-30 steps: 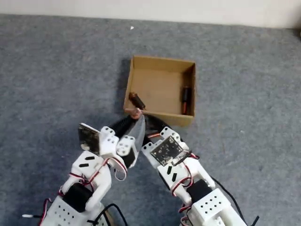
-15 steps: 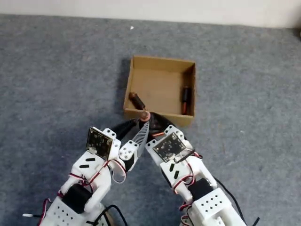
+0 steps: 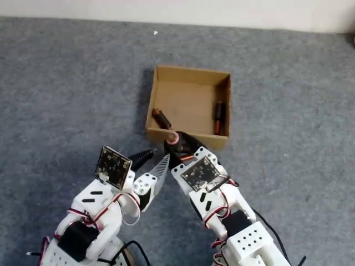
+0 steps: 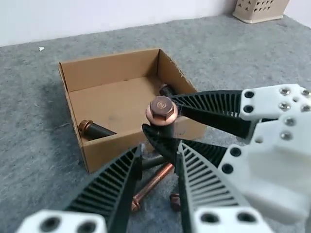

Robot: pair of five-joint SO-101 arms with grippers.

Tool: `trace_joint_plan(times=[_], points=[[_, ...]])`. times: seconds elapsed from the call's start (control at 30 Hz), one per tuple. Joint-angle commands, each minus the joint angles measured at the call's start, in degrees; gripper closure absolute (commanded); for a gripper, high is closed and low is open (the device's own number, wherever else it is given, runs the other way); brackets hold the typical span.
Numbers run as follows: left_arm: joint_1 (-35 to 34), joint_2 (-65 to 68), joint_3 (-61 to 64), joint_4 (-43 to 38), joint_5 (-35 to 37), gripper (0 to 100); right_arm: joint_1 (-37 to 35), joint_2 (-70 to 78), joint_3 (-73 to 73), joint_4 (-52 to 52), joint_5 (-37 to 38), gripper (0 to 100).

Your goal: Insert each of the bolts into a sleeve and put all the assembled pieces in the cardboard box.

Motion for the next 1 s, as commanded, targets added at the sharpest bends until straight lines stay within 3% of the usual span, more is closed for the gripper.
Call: trace_joint_plan(times=[0.0, 0.37, 0.53, 0.63, 0.97], points=[[-0.48, -0.4, -2.95, 0.44, -0.7, 86, 0.84, -1.19, 5.76, -1.8, 0.26, 99.3], [-9.27, -0.48, -4.35, 0.09, -0.53, 86, 3.65, -1.19, 5.76, -1.8, 0.0, 99.3], [-9.45, -0.4, -4.35, 0.09, -0.53, 100, 3.74, -1.19, 5.76, -1.8, 0.0, 99.3], [-9.8, -0.4, -4.35, 0.44, -0.53, 99, 3.91, -1.19, 5.76, -1.8, 0.0, 99.3], [-23.52, -0.4, 4.26, 0.09, -0.53, 99, 6.55, -1.19, 5.58, -1.8, -2.9, 99.3]])
